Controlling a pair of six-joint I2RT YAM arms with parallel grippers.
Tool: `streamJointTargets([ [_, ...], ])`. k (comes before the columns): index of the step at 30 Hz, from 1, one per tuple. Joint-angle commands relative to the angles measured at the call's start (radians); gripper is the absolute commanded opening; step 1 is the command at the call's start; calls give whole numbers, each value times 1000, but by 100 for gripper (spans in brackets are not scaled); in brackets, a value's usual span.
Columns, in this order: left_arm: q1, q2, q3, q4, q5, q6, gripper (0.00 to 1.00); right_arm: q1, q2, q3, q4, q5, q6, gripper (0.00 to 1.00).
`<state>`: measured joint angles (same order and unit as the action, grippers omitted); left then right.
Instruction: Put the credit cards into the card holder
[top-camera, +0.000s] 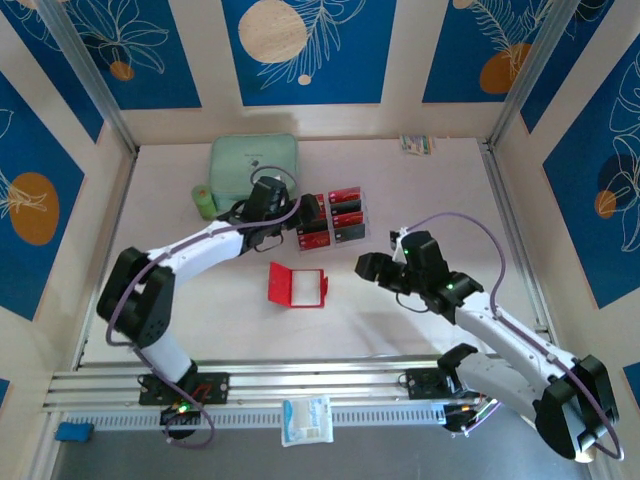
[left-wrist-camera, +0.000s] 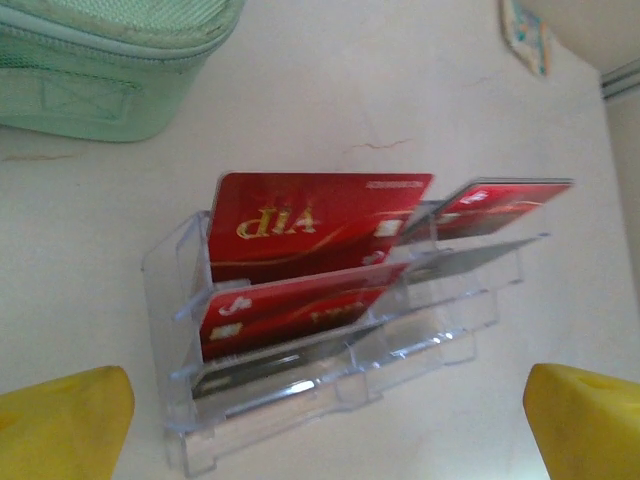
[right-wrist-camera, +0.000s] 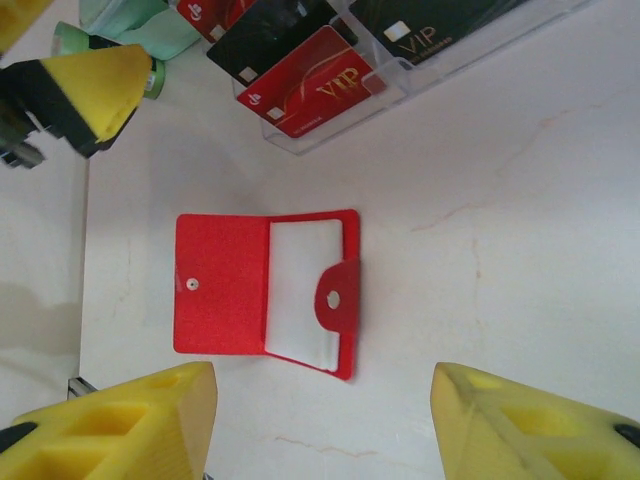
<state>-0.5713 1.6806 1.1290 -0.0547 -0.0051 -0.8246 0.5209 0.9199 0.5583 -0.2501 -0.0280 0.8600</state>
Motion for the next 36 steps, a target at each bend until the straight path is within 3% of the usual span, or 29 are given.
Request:
streamJointTargets([
  [1,5,62,53,19,-47,31,100,-22,-46,-16,-122,-44,-37,59],
  [10,4,201,181,22,-59,71,100,-62,-167,-56,-224,-75,-39,59],
  [27,-76,502,562,46,121,26,100,-159,-306,-75,-359,-143,-64,59],
  [31,-81,482,552,69,154,12,100,-172,-296,-75,-361,-187,-66,59],
  [36,-81,369,424,132,190,-34,100,-171,-238,-60,-340,-243,-79,59],
])
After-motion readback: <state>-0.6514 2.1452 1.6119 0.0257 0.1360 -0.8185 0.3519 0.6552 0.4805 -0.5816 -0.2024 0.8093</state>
